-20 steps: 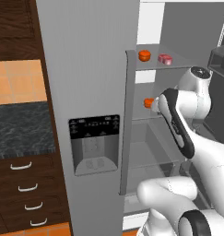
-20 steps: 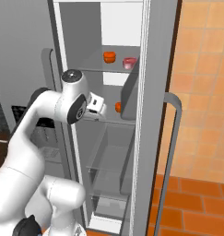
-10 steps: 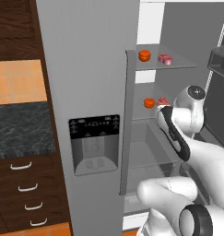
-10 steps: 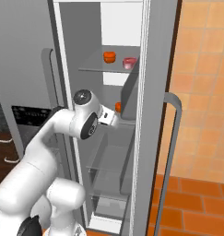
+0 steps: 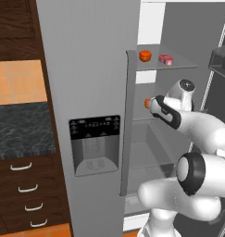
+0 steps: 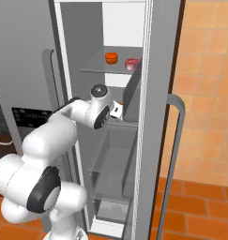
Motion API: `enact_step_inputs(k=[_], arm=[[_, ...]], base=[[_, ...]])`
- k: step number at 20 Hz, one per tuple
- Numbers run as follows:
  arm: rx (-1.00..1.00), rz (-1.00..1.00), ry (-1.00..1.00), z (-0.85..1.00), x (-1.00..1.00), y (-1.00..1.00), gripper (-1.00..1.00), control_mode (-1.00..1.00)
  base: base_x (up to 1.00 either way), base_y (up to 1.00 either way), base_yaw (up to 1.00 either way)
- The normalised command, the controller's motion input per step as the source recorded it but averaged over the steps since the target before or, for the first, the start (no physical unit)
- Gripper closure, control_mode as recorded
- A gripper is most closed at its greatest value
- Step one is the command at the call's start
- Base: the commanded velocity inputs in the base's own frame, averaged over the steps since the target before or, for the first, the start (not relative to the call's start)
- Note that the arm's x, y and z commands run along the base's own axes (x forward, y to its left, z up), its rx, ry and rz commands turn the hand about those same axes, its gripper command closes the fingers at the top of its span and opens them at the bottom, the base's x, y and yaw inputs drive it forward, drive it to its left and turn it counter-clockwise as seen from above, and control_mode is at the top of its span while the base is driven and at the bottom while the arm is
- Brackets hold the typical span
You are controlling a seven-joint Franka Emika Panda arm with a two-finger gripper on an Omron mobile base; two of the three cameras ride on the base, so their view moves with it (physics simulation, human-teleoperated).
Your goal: Place one squash and one steak in each tupperware on the nearby counter, to pack two identical lunches.
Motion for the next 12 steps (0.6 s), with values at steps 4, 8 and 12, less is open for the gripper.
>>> enact_step_inputs(k=[4,8,12], arm=[[0.00,0.04,0.00,-0.11,0.61,0.00,-1.00,-1.00],[0.00,0.06,0.00,-0.18,0.46,-0.14,-1.00,-1.00],[0.00,0.07,0.00,-0.42,0.42,-0.13,-1.00,-1.00]], base=[[0.00,0.00,0.00],[0.00,0.00,0.00],[0.00,0.00,0.00]])
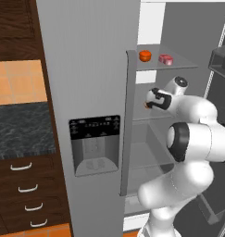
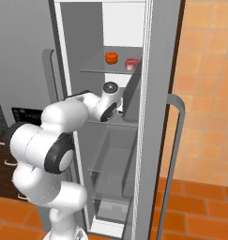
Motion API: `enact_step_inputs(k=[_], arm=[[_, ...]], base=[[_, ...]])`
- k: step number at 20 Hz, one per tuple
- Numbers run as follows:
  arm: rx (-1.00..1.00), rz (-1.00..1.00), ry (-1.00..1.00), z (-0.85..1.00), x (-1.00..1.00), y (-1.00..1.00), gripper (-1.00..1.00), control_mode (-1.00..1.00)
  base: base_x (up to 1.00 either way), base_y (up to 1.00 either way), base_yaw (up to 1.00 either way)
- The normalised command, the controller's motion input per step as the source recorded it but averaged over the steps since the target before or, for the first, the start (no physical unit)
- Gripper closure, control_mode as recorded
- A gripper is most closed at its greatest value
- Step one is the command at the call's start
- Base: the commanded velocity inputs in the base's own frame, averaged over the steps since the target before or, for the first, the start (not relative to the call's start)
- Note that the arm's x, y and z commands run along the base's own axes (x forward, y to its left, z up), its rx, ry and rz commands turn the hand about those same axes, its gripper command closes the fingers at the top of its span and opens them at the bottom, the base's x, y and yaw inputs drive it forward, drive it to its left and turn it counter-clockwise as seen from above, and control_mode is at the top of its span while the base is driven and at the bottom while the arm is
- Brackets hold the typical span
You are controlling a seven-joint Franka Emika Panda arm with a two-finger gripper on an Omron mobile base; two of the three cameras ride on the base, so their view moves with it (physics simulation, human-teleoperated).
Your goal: Place one squash and one steak in each tupperware on the nearby counter, to pack two identical lunches.
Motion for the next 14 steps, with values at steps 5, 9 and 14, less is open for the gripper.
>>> enact_step_inputs(k=[5,9,14], arm=[[0.00,0.06,0.00,-0.38,0.59,-0.02,-1.00,-1.00],[0.00,0.05,0.00,-0.21,0.60,-0.08,-1.00,-1.00],[0.00,0.05,0.00,-0.18,0.65,-0.10,-1.00,-1.00]], base=[[0.00,0.00,0.00],[0.00,0.00,0.00],[0.00,0.00,0.00]])
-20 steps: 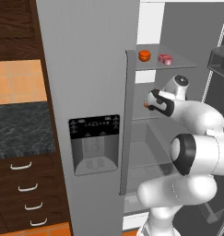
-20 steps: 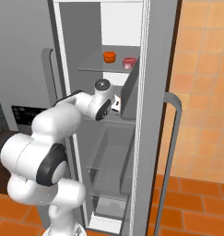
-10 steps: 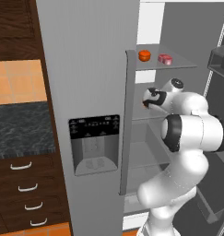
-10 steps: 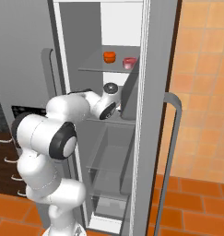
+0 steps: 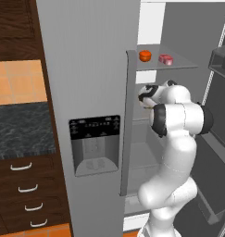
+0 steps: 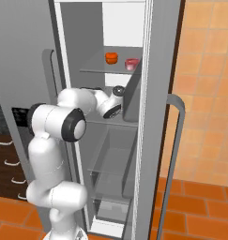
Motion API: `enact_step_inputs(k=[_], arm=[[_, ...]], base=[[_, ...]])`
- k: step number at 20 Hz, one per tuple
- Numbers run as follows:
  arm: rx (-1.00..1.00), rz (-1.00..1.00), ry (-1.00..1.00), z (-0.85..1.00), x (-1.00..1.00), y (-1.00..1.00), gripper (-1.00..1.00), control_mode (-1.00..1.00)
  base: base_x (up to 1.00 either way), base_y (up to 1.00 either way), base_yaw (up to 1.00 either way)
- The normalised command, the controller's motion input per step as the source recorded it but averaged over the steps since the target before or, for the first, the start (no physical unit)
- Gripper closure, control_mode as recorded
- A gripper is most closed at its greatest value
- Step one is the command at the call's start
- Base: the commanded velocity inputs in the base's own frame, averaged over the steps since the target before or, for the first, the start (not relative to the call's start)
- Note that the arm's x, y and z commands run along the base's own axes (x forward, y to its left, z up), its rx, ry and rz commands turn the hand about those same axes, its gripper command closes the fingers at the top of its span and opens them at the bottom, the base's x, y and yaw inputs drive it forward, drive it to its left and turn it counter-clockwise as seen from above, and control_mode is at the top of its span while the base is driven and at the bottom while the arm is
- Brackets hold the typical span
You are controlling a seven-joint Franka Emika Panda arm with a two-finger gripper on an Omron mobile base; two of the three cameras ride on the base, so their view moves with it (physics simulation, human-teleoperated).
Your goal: Place one squash and one steak in each tupperware on the nearby counter, to pack two identical lunches.
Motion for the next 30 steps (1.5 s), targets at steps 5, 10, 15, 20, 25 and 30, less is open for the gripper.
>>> enact_step_inputs(k=[5,10,15,20,25,30], arm=[[0.00,0.05,0.00,-0.26,0.68,-0.02,-1.00,-1.00],[0.00,0.05,0.00,-0.27,0.65,-0.01,1.00,-1.00],[-0.01,0.09,-0.04,-0.09,-0.25,0.10,1.00,-1.00],[-0.07,0.08,0.00,0.00,-1.00,0.41,1.00,-1.00],[-0.11,0.08,0.00,0.05,-1.00,0.54,1.00,-1.00],[0.00,0.01,0.00,0.44,-1.00,0.01,1.00,-1.00]], base=[[0.00,0.00,0.00],[0.00,0.00,0.00],[0.00,0.00,0.00],[0.00,0.00,0.00],[0.00,0.00,0.00],[0.00,0.00,0.00]])
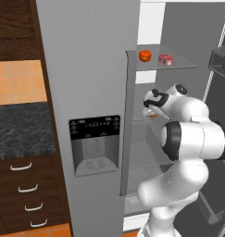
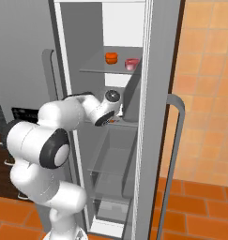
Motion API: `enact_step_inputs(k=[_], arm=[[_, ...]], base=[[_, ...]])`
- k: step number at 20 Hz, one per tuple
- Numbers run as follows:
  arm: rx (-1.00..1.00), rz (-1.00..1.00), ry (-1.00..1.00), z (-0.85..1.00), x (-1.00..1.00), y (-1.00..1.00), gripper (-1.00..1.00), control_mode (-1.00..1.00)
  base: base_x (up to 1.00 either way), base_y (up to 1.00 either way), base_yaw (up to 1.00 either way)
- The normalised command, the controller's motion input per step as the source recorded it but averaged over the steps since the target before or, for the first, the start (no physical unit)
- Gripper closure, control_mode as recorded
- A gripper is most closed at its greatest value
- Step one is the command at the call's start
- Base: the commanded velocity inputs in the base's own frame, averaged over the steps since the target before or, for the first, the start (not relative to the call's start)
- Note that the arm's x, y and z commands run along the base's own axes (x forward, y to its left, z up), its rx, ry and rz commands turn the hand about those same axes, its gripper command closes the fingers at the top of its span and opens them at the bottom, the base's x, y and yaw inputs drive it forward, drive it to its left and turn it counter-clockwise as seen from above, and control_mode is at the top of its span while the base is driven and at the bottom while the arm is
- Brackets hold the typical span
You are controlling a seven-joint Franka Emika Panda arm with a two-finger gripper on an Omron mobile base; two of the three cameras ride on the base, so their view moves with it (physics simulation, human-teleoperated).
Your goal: Place one squash and one steak in each tupperware on the nearby counter, to pack two identical lunches.
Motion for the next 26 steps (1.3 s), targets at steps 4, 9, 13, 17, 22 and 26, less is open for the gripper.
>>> enact_step_inputs(k=[4,9,13,17,22,26], arm=[[0.00,0.01,0.02,0.54,-1.00,0.00,1.00,-1.00],[0.00,0.02,0.06,0.65,-1.00,0.00,1.00,-1.00],[0.00,0.01,0.01,0.74,-0.96,0.00,1.00,-1.00],[0.00,0.01,0.04,0.79,-0.98,0.00,1.00,-1.00],[-0.01,0.01,0.09,0.06,-0.54,0.10,1.00,1.00],[0.00,0.00,0.00,0.00,0.00,0.00,1.00,1.00]], base=[[0.00,0.00,0.00],[0.00,0.00,0.00],[0.00,0.00,0.00],[0.00,0.00,0.00],[-0.40,0.17,0.03],[-0.96,0.74,0.11]])
